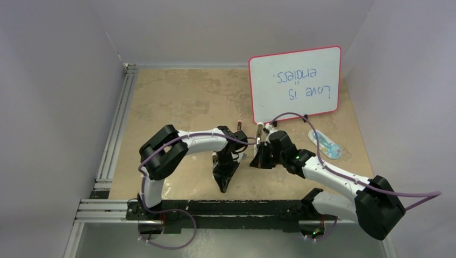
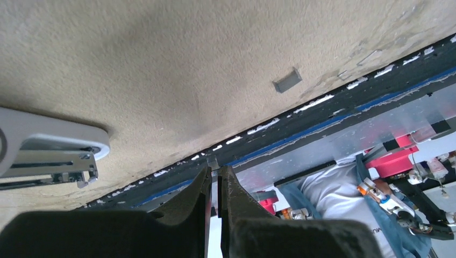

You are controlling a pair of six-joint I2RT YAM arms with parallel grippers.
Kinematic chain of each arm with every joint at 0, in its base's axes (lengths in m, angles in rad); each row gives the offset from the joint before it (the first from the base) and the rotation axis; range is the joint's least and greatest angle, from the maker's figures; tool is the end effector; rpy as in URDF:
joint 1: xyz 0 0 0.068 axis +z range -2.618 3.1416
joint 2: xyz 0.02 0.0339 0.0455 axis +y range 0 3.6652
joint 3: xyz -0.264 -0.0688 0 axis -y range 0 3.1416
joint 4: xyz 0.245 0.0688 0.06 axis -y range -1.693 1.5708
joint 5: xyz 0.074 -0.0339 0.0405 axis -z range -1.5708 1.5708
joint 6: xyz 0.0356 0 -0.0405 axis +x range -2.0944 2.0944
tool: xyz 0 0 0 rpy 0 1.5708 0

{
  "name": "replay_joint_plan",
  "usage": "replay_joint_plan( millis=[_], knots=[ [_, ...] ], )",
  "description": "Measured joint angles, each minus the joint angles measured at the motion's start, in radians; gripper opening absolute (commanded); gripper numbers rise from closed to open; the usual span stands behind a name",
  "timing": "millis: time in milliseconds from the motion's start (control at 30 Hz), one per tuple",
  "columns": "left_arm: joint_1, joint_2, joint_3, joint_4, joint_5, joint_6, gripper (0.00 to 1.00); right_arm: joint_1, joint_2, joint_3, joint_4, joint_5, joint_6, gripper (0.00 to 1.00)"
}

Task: Load the staples into the stapler
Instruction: Place the staple at the center of the board.

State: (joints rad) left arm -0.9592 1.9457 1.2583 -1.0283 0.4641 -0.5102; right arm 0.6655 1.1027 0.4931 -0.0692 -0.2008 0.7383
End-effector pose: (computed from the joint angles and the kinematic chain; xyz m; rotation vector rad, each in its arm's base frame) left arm 0.1758 -0.2784 0.1454 -0.5569 -2.6470 0.3426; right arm 0.1693 0.1420 0.1897 -0.0284 2.4225 0.9332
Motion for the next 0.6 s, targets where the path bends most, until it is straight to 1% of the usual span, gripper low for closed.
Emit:
replay_joint_plan(
  millis=[200, 333, 433, 600],
  knots=[
    [0.0, 0.04, 0.022, -0.008, -0.006, 0.009, 0.13, 0.0, -0.011, 0.0, -0.016, 0.0, -0.01, 0.0],
    [0.0, 0.065, 0.023, -0.005, -0.019, 0.01, 0.23, 0.0, -0.023, 0.0, -0.031, 0.0, -0.014, 0.0],
    [0.0, 0.07, 0.023, -0.002, -0.033, 0.007, 0.29, 0.0, -0.028, 0.0, -0.038, 0.001, -0.018, 0.0],
    [0.0, 0.065, 0.038, 0.01, -0.055, 0.005, 0.31, 0.0, -0.031, 0.0, -0.047, 0.011, -0.019, 0.0]
  ],
)
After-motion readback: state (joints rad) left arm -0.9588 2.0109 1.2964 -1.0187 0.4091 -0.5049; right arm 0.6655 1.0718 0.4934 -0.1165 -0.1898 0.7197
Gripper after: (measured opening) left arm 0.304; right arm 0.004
